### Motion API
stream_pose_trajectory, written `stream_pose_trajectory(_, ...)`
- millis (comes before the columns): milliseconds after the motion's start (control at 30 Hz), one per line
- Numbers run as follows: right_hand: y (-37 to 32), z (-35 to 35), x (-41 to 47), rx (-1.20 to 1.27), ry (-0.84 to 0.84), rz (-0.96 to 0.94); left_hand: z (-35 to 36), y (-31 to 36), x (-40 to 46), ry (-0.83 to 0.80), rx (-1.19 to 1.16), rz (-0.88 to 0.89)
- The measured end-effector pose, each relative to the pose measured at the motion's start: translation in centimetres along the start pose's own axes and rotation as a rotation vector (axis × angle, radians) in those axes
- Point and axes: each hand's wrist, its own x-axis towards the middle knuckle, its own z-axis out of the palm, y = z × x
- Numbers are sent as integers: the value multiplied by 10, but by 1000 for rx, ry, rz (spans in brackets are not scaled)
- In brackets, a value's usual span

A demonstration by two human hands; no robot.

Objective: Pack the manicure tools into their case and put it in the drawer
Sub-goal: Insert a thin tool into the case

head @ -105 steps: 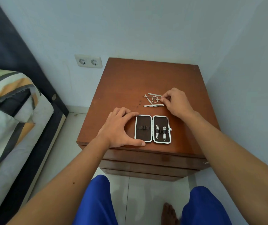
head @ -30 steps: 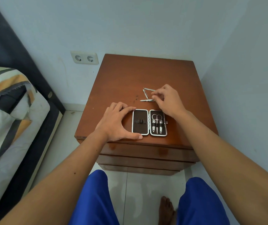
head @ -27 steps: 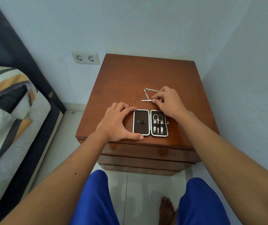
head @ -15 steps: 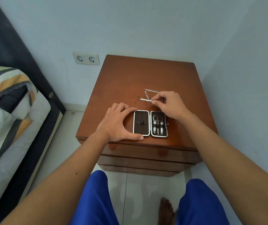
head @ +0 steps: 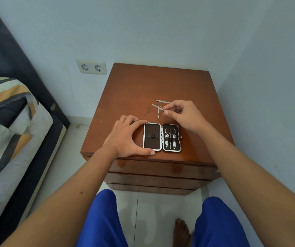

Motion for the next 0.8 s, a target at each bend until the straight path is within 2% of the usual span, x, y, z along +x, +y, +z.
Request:
stream_pose_trajectory(533, -16, 7, -4, 232, -129, -60, 1, 1, 0, 8, 7, 3)
stream_pose_trajectory(800, -10, 23, -1, 199, -133, -8, 2, 1, 1, 14, 17, 11)
